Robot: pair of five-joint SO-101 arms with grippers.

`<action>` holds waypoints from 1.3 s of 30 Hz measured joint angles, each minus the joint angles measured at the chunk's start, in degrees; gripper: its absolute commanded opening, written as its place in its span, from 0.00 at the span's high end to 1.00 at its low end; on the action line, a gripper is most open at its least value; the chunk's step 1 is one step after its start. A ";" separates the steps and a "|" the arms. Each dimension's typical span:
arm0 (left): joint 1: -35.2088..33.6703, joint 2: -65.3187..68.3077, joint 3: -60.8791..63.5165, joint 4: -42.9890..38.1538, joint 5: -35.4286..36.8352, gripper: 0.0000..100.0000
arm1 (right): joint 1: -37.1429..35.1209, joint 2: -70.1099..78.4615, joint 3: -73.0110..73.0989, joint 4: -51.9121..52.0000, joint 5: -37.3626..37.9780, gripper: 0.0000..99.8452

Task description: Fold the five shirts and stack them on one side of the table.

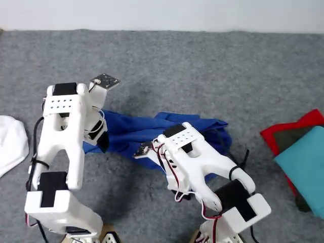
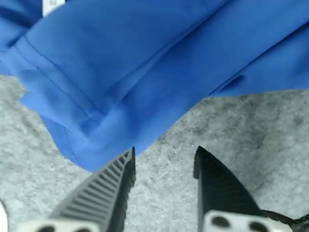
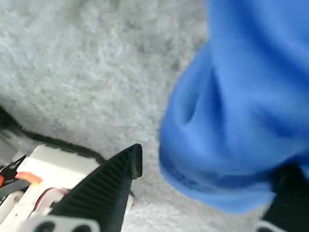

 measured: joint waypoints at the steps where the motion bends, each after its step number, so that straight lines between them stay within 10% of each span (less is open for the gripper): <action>1: 0.09 0.00 0.00 0.00 0.00 0.81 | 0.00 0.00 0.00 -0.88 0.00 0.84; 5: 0.09 0.00 -0.62 0.00 0.00 0.81 | 0.09 -0.09 -0.09 -3.34 -0.09 1.00; 39: -1.23 16.62 -9.85 -2.37 -4.57 0.82 | 14.15 0.00 -4.48 4.48 8.35 0.99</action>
